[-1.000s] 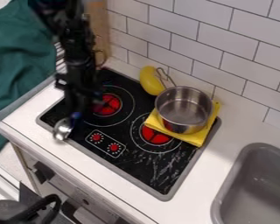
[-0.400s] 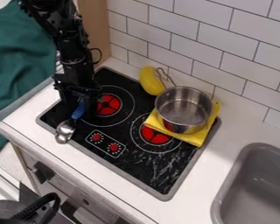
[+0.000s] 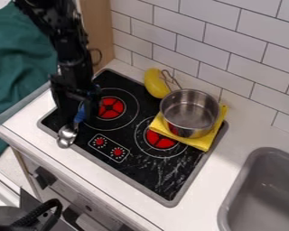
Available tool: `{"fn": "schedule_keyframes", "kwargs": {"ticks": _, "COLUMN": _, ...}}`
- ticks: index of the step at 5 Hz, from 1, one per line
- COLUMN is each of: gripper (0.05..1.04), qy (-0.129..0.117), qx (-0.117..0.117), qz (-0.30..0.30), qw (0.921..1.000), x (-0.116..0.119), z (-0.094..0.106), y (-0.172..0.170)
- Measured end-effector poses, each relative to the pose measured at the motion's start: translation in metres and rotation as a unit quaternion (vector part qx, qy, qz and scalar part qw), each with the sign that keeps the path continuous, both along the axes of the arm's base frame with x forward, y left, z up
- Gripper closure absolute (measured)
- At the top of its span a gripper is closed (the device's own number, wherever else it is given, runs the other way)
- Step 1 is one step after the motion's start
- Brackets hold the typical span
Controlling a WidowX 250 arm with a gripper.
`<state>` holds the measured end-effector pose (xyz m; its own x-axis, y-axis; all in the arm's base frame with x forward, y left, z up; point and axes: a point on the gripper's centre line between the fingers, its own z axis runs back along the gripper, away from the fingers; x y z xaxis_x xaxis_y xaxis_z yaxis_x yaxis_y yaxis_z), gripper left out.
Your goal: Moved the spatula to the front of the left burner
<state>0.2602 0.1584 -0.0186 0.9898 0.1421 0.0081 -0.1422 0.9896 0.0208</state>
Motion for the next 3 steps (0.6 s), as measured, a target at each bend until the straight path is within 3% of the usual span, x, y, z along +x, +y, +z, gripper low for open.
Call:
{"fn": "schedule_keyframes", "kwargs": {"ticks": 1, "gripper": 0.081, "qy": -0.015, "qx": 0.029, "qz": -0.039, "qw": 0.9987, "x": 0.007, "z": 0.027, "y": -0.013}}
{"fn": "schedule_keyframes", "kwargs": {"ticks": 2, "gripper": 0.081, "qy": -0.035, "qx": 0.043, "qz": -0.057, "qw": 0.9968, "x": 0.01, "z": 0.045, "y": -0.038}}
{"fn": "schedule_keyframes", "kwargs": {"ticks": 3, "gripper": 0.081, "qy": -0.049, "qx": 0.033, "qz": -0.03, "qw": 0.9978, "x": 0.008, "z": 0.049, "y": -0.056}}
